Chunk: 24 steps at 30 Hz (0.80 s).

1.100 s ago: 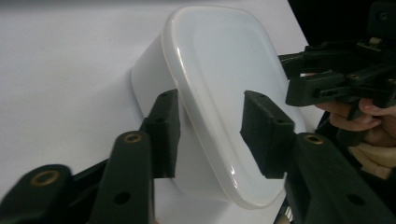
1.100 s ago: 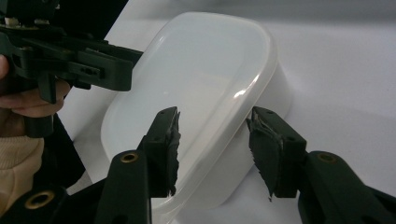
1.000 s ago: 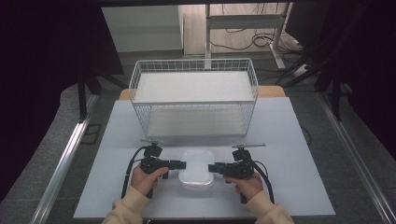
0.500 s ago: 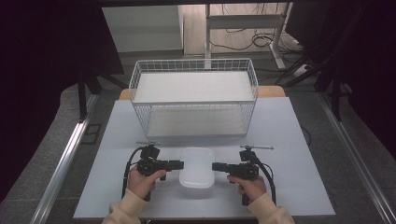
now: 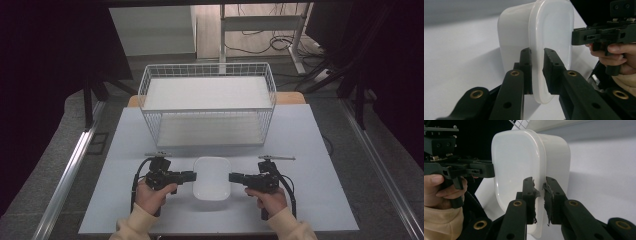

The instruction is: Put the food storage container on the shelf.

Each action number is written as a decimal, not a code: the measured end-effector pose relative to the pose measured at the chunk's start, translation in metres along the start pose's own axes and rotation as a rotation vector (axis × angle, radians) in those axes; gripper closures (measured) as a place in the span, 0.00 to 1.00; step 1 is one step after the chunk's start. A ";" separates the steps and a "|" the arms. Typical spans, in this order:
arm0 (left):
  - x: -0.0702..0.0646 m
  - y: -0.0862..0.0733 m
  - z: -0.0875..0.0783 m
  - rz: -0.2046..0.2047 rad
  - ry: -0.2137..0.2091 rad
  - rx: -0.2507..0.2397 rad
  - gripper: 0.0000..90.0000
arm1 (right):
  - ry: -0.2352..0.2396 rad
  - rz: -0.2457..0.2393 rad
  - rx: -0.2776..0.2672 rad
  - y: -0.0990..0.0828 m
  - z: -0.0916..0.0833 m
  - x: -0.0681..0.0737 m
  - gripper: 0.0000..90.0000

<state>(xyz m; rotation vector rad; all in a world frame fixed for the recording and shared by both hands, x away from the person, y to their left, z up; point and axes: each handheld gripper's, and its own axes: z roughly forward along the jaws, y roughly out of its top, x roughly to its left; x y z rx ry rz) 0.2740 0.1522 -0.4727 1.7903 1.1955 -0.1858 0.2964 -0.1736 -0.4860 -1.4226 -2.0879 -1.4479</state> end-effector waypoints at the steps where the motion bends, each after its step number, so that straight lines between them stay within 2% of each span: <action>1: -0.001 0.000 -0.001 0.012 -0.001 -0.005 0.87 | -0.001 -0.006 -0.004 0.001 -0.001 0.001 0.88; 3: -0.005 0.002 -0.004 0.028 0.000 -0.015 0.88 | -0.012 -0.052 -0.018 0.003 -0.004 0.007 0.88; 4: -0.006 0.002 -0.005 0.036 0.003 -0.018 0.88 | -0.012 -0.052 -0.018 0.003 -0.004 0.007 0.88; 5: -0.010 0.004 -0.007 0.049 0.005 -0.026 0.88 | -0.019 -0.079 -0.028 0.005 -0.007 0.011 0.88; 6: -0.010 0.004 -0.007 0.049 0.005 -0.026 0.88 | -0.019 -0.079 -0.028 0.005 -0.007 0.011 0.88; 8: -0.013 0.005 -0.010 0.062 -0.001 -0.037 0.88 | -0.026 -0.121 -0.046 0.008 -0.011 0.015 0.88; 9: -0.013 0.006 -0.011 0.067 -0.001 -0.043 0.88 | -0.026 -0.121 -0.046 0.008 -0.011 0.015 0.88; 10: -0.015 0.006 -0.012 0.068 -0.001 -0.050 0.89 | -0.030 -0.149 -0.055 0.010 -0.014 0.019 0.88; 12: -0.016 0.007 -0.013 0.080 0.003 -0.051 0.89 | -0.034 -0.156 -0.059 0.011 -0.014 0.020 0.88; 13: -0.017 0.008 -0.014 0.082 0.005 -0.057 0.89 | -0.044 -0.182 -0.065 0.012 -0.016 0.024 0.88; 19: -0.021 0.012 -0.018 0.096 -0.006 -0.076 0.89 | -0.046 -0.207 -0.081 0.016 -0.019 0.029 0.88; 24: -0.025 0.016 -0.021 0.117 0.000 -0.084 0.89 | -0.057 -0.250 -0.096 0.021 -0.024 0.033 0.87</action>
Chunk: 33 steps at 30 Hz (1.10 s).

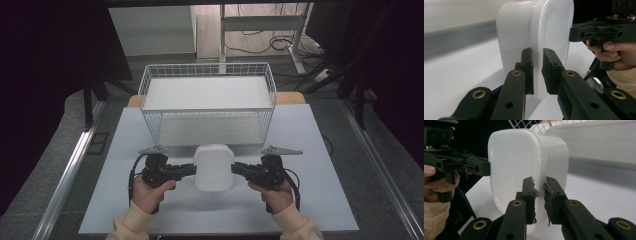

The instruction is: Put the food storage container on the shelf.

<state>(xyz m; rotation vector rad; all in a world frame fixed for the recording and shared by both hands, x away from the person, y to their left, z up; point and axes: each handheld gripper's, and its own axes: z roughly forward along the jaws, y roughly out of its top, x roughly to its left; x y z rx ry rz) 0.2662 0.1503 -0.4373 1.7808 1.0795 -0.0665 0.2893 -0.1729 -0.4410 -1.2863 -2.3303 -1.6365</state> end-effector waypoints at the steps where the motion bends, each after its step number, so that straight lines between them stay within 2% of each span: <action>1: -0.001 0.001 -0.001 0.002 -0.001 -0.003 0.89 | -0.006 -0.015 -0.005 0.002 -0.001 0.001 0.87; 3: -0.003 0.006 -0.003 0.017 0.003 -0.010 0.89 | -0.005 -0.024 -0.012 0.005 -0.003 0.002 0.87; 10: -0.004 0.014 -0.007 0.031 -0.002 -0.027 0.89 | -0.005 -0.068 -0.033 0.017 -0.005 0.006 0.87; 16: -0.003 0.026 -0.008 0.041 0.002 -0.038 0.89 | -0.007 -0.075 -0.041 0.025 -0.005 0.005 0.87; 33: -0.004 0.065 -0.017 0.078 0.024 -0.063 0.89 | -0.016 -0.112 -0.065 0.067 -0.006 0.005 0.87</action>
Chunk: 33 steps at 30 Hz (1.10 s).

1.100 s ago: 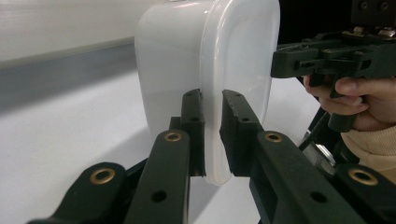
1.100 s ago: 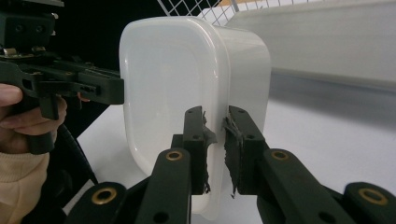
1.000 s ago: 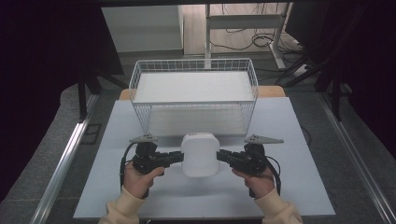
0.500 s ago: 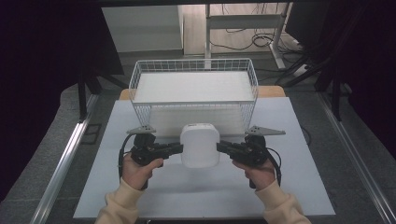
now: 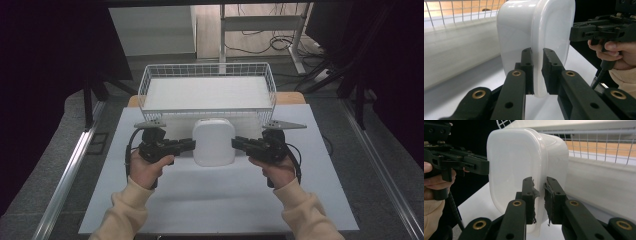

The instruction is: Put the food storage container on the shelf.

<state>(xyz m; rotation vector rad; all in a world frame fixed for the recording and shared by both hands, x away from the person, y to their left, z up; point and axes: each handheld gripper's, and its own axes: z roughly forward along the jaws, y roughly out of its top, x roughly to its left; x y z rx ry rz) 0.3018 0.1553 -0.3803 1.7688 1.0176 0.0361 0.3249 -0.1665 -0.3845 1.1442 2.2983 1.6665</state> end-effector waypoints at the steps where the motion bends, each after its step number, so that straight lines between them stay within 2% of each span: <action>1: 0.000 0.003 -0.001 0.002 0.001 -0.001 0.89 | 0.000 -0.002 -0.003 0.002 0.000 0.000 0.87; 10: -0.001 0.026 -0.009 0.027 0.018 -0.026 0.89 | -0.003 -0.025 -0.020 0.029 0.000 0.003 0.87; 23: 0.000 0.052 -0.018 0.038 0.031 -0.050 0.89 | -0.001 -0.058 -0.034 0.060 0.001 0.005 0.87; 33: 0.001 0.072 -0.022 0.048 0.037 -0.060 0.89 | -0.004 -0.060 -0.044 0.081 0.001 0.005 0.87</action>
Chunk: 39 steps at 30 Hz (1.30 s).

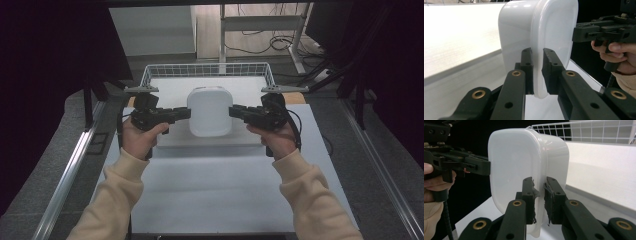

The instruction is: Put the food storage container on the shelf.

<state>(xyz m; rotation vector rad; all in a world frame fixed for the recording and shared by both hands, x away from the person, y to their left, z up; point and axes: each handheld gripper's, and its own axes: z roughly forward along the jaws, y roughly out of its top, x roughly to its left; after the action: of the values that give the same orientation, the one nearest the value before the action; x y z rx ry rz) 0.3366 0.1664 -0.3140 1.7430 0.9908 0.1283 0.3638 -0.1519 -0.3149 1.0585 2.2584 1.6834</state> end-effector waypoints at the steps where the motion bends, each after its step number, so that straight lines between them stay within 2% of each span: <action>1: 0.000 0.002 0.000 0.003 0.001 -0.001 0.89 | -0.002 -0.001 -0.001 0.002 0.000 0.000 0.87; 12: 0.001 0.021 0.000 0.015 0.001 -0.012 0.89 | -0.016 -0.020 -0.008 0.022 -0.002 -0.002 0.87; 15: 0.000 0.029 -0.002 0.026 0.014 -0.014 0.89 | -0.011 -0.022 -0.012 0.028 -0.002 -0.003 0.87; 26: 0.007 0.044 -0.005 0.015 0.023 -0.013 0.89 | 0.002 -0.006 -0.004 0.045 0.005 -0.007 0.87; 32: 0.018 0.053 0.000 -0.008 0.007 -0.009 0.89 | 0.002 0.016 0.020 0.058 0.012 -0.015 0.87; 39: 0.034 0.059 0.010 -0.048 -0.010 0.008 0.89 | 0.000 0.049 0.048 0.065 0.023 -0.027 0.87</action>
<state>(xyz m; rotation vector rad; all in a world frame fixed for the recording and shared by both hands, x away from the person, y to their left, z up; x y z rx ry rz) 0.3964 0.1768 -0.2814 1.7244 1.0260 0.0845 0.4246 -0.1415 -0.2740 1.1331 2.3027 1.6551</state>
